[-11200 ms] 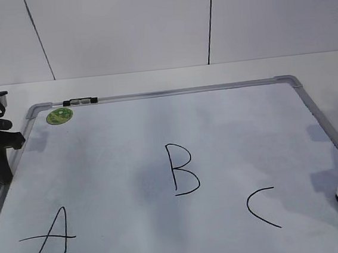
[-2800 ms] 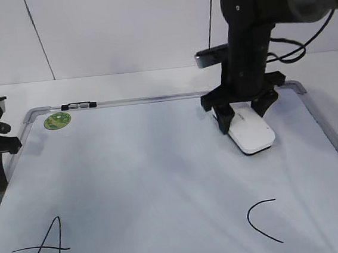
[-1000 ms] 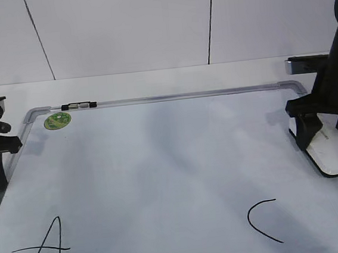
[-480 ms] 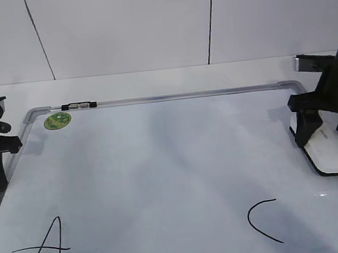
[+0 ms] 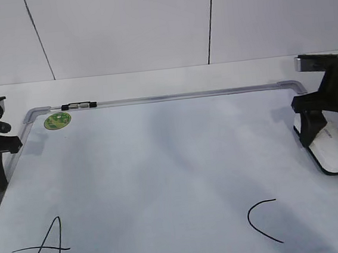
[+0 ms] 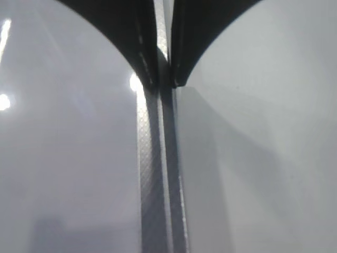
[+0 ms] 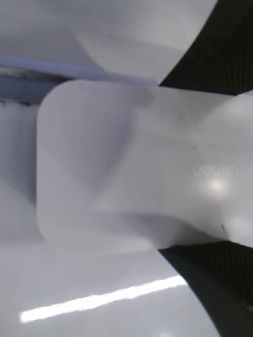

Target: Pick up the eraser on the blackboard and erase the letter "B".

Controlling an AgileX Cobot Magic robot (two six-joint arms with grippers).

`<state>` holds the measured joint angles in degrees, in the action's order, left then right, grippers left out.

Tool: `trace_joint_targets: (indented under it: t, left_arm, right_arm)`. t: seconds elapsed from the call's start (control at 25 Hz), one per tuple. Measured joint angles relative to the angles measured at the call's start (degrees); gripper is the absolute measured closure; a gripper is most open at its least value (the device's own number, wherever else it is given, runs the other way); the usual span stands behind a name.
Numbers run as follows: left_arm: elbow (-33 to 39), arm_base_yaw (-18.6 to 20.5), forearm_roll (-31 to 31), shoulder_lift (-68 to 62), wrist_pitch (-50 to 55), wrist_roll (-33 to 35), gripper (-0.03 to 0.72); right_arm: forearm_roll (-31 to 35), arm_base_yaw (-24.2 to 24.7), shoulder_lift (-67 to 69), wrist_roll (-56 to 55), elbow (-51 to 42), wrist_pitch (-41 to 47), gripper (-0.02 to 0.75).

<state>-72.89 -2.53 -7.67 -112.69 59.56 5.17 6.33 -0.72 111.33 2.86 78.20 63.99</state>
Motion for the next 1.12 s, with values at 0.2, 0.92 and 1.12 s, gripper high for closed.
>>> trace_joint_targets:
  t: [0.2,0.92,1.12]
  left_arm:
    - [0.0,0.0,0.0,0.0,0.0,0.0,0.657]
    - [0.0,0.0,-0.1,0.0,0.0,-0.1,0.657]
    - [0.0,0.0,-0.1,0.0,0.0,-0.1,0.657]
  right_arm:
    - [-0.3,0.0,0.0,0.0,0.0,0.0,0.211]
    - [0.5,0.0,0.0,-0.1,0.1,0.2,0.108]
    - [0.5,0.0,0.0,-0.5,2.8,3.2,0.087]
